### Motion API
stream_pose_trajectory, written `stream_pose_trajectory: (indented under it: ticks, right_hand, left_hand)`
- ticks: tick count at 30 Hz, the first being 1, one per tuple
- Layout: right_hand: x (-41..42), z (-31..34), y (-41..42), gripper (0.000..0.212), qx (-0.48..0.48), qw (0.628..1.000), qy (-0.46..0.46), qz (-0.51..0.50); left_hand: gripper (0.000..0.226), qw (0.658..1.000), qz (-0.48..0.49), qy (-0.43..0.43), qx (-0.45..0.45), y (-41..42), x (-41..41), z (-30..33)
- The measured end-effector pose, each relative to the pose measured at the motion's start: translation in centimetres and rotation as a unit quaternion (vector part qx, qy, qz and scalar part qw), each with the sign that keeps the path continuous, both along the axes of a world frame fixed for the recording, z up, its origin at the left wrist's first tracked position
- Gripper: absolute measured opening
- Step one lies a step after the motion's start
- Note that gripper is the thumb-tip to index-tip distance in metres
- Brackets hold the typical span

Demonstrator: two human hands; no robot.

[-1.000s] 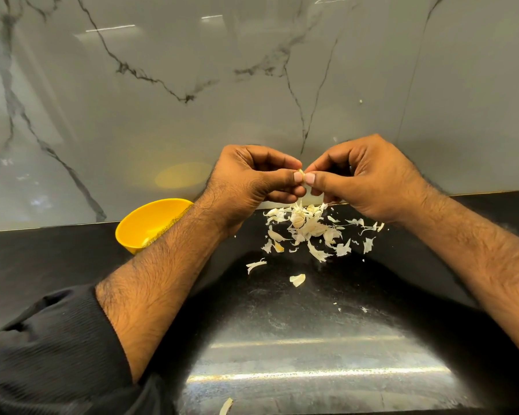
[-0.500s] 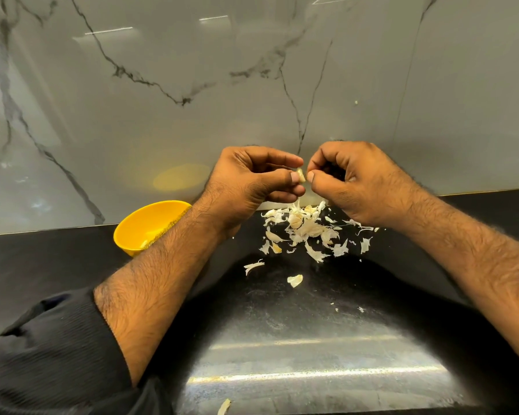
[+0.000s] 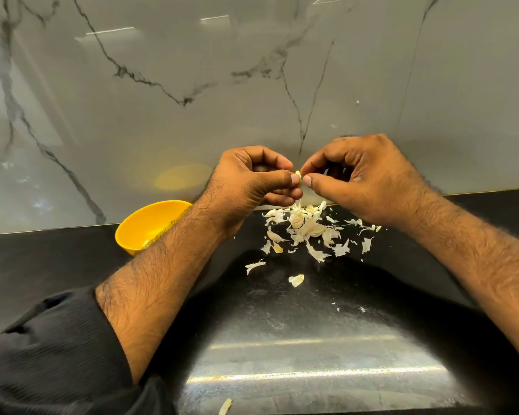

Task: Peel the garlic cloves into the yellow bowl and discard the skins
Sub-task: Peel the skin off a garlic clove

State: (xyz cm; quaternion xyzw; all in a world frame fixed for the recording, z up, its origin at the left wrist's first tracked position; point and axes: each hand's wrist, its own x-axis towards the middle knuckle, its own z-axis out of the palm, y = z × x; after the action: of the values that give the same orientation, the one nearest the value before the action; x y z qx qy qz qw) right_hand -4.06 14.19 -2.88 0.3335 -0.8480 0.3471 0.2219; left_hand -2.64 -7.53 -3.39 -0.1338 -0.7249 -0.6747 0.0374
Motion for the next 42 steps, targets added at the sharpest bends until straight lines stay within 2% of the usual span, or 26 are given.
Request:
stream_pose_trajectory:
  ticks: [7,11,15,17,19,23,30,42]
  right_hand:
    - [0.3,0.2,-0.4,0.009,0.1,0.992,0.071,-0.007]
    - [0.6,0.3,-0.7,0.011,0.126,0.989,0.07,-0.023]
    - [-0.3,-0.1,-0.4,0.004,0.115,0.991,0.001,-0.071]
    - [-0.7,-0.4,0.0,0.011,0.078,0.994,-0.047,-0.067]
    - [-0.6,-0.2,0.1,0.008,0.038,0.996,-0.067,-0.046]
    - [-0.3,0.0,-0.1,0.005,0.011,0.998,-0.061,-0.008]
    - [-0.4,0.0,0.2,0.004,-0.054,0.995,-0.085,0.016]
    - [-0.6,-0.3,0.2,0.007,-0.045,0.998,-0.04,0.029]
  left_hand:
    - [0.032,1.0,0.011,-0.015,-0.001,0.4,0.0,0.0]
    - [0.036,1.0,0.017,-0.012,0.01,0.4,0.0,0.0]
    - [0.032,1.0,0.007,-0.007,0.026,0.2,-0.1,0.0]
    - [0.037,1.0,0.001,-0.004,0.02,0.1,0.0,0.0]
    - [0.04,1.0,-0.008,0.0,0.017,0.0,-0.1,-0.1]
    - [0.026,1.0,-0.014,0.001,0.022,0.1,0.0,-0.2]
    - [0.022,0.998,-0.02,-0.018,0.048,0.2,0.1,0.0]
    - [0.026,0.995,-0.03,-0.035,0.085,0.1,0.2,0.2]
